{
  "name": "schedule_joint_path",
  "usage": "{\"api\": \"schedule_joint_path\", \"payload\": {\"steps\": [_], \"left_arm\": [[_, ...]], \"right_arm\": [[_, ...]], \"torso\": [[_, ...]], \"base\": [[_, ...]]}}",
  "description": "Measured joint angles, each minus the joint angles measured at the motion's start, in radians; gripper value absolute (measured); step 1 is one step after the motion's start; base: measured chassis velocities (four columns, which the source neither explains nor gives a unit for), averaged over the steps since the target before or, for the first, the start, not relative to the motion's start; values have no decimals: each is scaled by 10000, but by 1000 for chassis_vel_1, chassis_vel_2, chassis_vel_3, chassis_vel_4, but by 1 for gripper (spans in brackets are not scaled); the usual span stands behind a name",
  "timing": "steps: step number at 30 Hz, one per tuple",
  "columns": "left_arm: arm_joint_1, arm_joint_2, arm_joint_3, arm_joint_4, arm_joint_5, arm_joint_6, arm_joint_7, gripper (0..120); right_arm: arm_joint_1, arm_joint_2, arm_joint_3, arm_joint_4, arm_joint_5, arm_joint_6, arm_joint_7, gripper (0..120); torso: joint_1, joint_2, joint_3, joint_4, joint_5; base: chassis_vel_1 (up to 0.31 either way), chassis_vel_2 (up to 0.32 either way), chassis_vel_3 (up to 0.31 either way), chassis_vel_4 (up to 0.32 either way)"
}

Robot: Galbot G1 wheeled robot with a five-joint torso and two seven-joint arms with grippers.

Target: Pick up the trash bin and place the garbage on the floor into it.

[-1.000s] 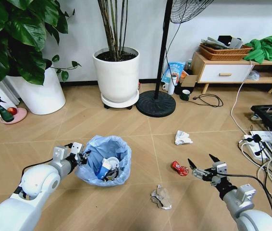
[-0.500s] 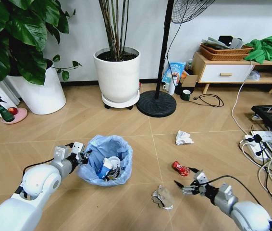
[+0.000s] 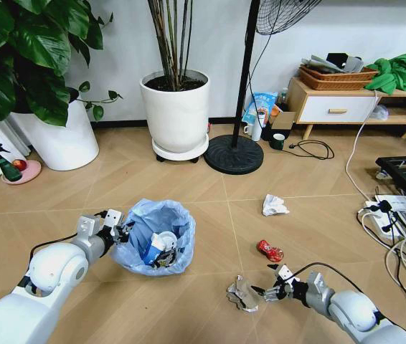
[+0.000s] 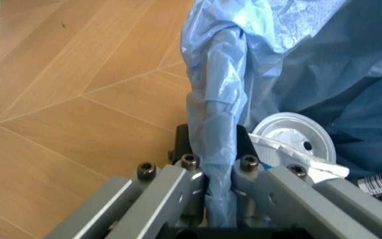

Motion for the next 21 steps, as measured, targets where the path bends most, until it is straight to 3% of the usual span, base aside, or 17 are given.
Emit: {"api": "schedule_joint_path", "payload": {"steps": [21], "left_arm": [[-60,85,231,30,-14,0,-115,0]], "right_arm": [[1250,950,-1161,-1645,-595,-192,381,100]], "torso": [[0,0,0,1,-2]], "base": [[0,0,0,0]]}}
